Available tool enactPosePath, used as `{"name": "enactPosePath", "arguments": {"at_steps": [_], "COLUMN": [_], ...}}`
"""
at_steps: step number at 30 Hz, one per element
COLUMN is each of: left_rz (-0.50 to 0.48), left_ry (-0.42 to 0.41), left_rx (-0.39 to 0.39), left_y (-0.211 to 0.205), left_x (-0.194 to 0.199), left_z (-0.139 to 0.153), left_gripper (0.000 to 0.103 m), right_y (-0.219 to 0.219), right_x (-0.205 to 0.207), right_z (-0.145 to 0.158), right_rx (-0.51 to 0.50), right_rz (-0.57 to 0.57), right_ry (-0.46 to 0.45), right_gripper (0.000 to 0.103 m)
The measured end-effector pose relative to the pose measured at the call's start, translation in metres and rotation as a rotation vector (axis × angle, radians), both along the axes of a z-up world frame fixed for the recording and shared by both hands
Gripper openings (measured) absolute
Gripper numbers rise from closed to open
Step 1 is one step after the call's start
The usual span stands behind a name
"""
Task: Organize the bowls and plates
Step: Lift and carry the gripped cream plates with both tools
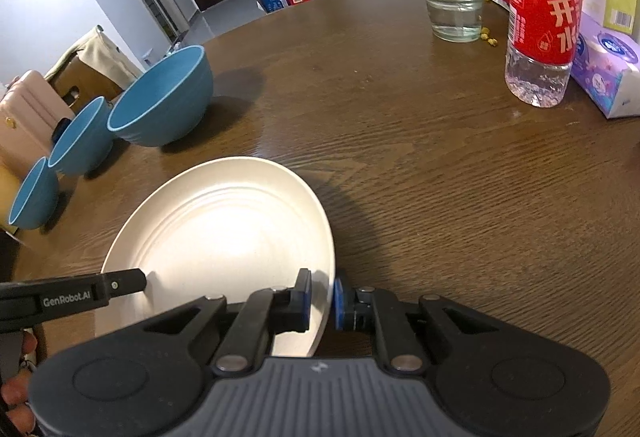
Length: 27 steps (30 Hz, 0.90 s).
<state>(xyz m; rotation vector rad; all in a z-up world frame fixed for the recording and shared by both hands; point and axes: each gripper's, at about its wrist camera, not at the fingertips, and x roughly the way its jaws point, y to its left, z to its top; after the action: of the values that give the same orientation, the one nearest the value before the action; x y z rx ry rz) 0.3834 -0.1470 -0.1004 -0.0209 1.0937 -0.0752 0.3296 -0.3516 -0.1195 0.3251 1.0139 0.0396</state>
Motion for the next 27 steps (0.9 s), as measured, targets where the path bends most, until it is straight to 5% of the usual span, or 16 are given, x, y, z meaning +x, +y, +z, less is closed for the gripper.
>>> {"name": "enactPosePath", "arguments": {"at_steps": [27], "left_rz": [0.175], "left_ry": [-0.075], "left_rx": [-0.009], "left_y": [0.078], "left_x": [-0.062], "left_z": [0.033], "left_gripper": [0.027], "right_y": [0.074], "right_x": [-0.007], "right_z": [0.033], "right_rx": [-0.010], "right_rz": [0.189], "right_ry": [-0.086], "right_gripper": [0.011]}}
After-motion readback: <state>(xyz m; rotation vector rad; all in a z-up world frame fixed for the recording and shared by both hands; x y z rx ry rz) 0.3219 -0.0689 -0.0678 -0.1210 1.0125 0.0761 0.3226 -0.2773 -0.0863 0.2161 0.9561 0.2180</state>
